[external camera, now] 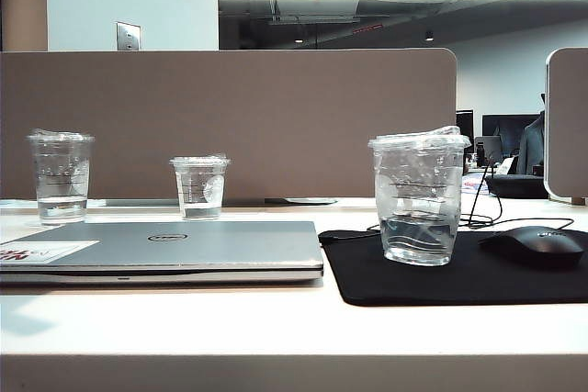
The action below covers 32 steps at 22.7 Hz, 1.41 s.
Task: Pick up the coffee cup on the right and place it on the right side of the laptop.
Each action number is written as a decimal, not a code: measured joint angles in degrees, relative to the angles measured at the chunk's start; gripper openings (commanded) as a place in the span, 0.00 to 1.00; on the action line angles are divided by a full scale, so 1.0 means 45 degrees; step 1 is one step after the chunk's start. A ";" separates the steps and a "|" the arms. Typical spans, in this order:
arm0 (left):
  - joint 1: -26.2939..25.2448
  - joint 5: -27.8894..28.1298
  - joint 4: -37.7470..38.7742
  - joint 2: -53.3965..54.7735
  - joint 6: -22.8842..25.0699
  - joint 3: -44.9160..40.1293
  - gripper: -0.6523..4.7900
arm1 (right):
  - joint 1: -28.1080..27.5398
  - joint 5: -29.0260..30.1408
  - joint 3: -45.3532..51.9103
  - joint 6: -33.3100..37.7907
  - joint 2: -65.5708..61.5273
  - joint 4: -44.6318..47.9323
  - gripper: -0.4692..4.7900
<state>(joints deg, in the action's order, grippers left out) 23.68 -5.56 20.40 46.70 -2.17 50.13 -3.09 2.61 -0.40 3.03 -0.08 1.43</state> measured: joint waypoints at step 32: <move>-0.4420 0.1156 -0.5221 -0.9573 0.0005 -0.9738 0.11 | 0.0000 0.0000 0.0000 0.0000 0.0000 -0.0005 0.09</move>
<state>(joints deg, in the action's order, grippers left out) 3.79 -0.36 -3.09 3.62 -2.15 6.31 -3.09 2.61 -0.40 3.03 -0.08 1.41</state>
